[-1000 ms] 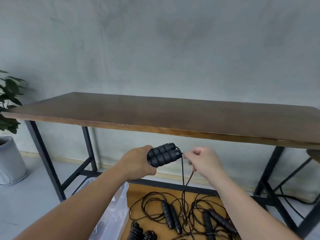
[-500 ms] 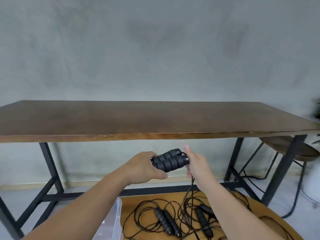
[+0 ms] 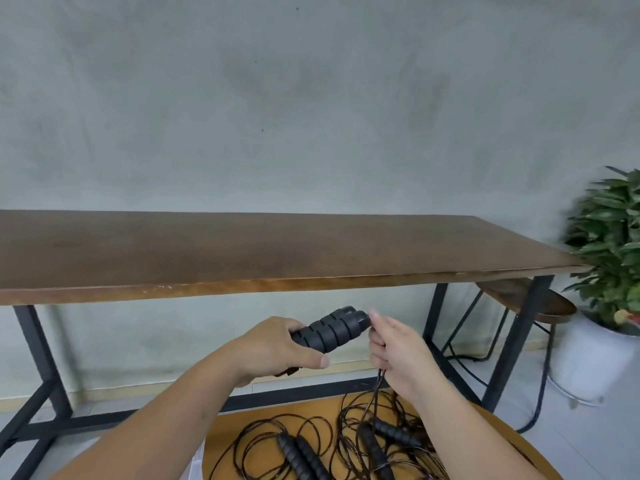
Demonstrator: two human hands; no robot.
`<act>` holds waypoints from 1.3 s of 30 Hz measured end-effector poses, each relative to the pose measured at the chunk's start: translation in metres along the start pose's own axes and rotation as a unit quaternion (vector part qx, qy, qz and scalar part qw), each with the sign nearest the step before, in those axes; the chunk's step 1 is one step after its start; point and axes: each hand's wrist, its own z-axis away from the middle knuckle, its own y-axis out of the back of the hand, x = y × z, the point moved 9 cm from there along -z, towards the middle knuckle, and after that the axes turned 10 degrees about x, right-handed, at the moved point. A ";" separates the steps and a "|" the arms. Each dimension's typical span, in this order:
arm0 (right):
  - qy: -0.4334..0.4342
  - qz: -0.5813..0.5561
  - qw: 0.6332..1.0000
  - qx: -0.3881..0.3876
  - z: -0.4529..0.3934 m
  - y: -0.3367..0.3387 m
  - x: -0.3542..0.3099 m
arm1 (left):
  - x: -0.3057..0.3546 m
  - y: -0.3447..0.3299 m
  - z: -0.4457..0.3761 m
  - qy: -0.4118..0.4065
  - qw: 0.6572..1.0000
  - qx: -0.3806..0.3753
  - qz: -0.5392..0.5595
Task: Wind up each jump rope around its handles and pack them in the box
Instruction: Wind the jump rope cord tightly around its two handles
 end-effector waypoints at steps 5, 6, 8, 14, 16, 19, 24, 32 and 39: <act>0.027 0.022 0.999 0.008 -0.010 0.018 -0.010 | 0.001 -0.020 0.005 0.018 0.999 -0.034 0.027; 0.034 0.033 0.999 0.005 -0.011 0.020 -0.012 | 0.000 -0.020 0.005 0.025 0.999 -0.029 0.017; 0.047 0.057 0.997 -0.002 -0.013 0.023 -0.013 | -0.002 -0.021 0.006 0.030 0.999 -0.020 0.001; 0.066 0.055 0.996 -0.002 -0.013 0.016 -0.013 | -0.003 -0.025 0.009 0.049 0.987 0.034 0.151; 0.056 0.022 0.998 0.001 -0.014 0.014 -0.008 | 0.001 -0.030 0.008 0.060 0.981 0.040 0.178; 0.036 -0.006 0.999 0.005 -0.010 0.013 0.009 | 0.001 -0.035 0.004 0.086 0.966 0.050 0.237; -0.028 -0.041 0.999 -0.018 0.007 -0.002 0.036 | 0.001 -0.041 -0.004 0.103 0.950 0.062 0.290; -0.062 -0.009 0.996 -0.057 0.034 -0.032 0.053 | 0.004 -0.057 -0.014 0.122 0.948 0.057 0.289; -0.127 0.039 0.983 -0.129 0.051 -0.039 0.069 | -0.002 -0.058 -0.015 0.125 0.955 0.022 0.269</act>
